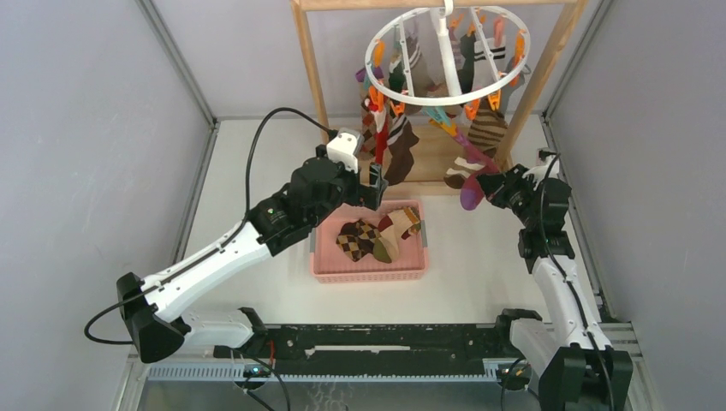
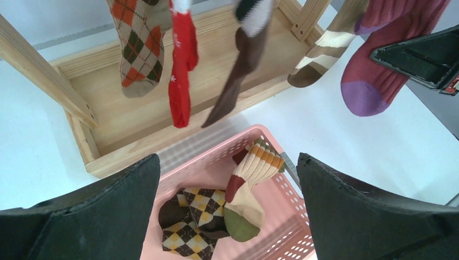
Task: Remove the socks clipped to the hanger
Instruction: Adjust the hanger on the clothesline.
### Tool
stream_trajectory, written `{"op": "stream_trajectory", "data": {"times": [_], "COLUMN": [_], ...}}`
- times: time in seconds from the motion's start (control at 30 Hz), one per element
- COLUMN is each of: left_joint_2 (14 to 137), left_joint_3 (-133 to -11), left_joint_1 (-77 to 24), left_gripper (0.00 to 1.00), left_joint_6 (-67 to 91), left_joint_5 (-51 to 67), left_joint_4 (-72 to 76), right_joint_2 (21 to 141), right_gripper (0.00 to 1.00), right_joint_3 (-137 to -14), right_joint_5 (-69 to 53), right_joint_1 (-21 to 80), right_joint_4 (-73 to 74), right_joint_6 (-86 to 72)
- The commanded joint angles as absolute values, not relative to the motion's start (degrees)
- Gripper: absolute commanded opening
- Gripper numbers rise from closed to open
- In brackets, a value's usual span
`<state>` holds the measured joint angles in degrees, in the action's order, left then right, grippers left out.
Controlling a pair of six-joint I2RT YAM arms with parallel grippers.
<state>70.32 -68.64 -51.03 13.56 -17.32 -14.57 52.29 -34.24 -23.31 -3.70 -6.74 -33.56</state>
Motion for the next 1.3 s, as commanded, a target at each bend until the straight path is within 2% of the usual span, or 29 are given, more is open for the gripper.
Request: {"op": "stream_trajectory", "data": {"times": [0.0,0.5,0.9,1.27], "left_joint_2": [69.63,71.38,74.75,83.01], "left_joint_3": [-67.76,-68.62,-71.97,-79.10], "left_joint_1": [-50.57,-50.45,-51.93,-56.06], "left_gripper": [1.00,1.00,1.00,0.99], "left_joint_6": [14.08,14.04,18.06,14.84], "left_joint_5": [-18.05,-17.06,-6.75,-17.50], "left_joint_4": [-12.95,-12.51,-6.21,-2.22], "right_joint_2": [52.46,52.82,52.99,52.99], "right_gripper": [0.00,0.00,0.00,0.00], "right_joint_3": [-37.00,-36.99,-37.00,-37.00], "right_joint_5": [-26.28,-27.97,-27.46,-27.52], "right_joint_1": [-6.22,-6.44,-4.93,-4.75], "right_joint_4": [-8.13,-7.95,-8.09,-7.52], "right_joint_6": [-36.09,-36.46,-36.56,-36.27]}}
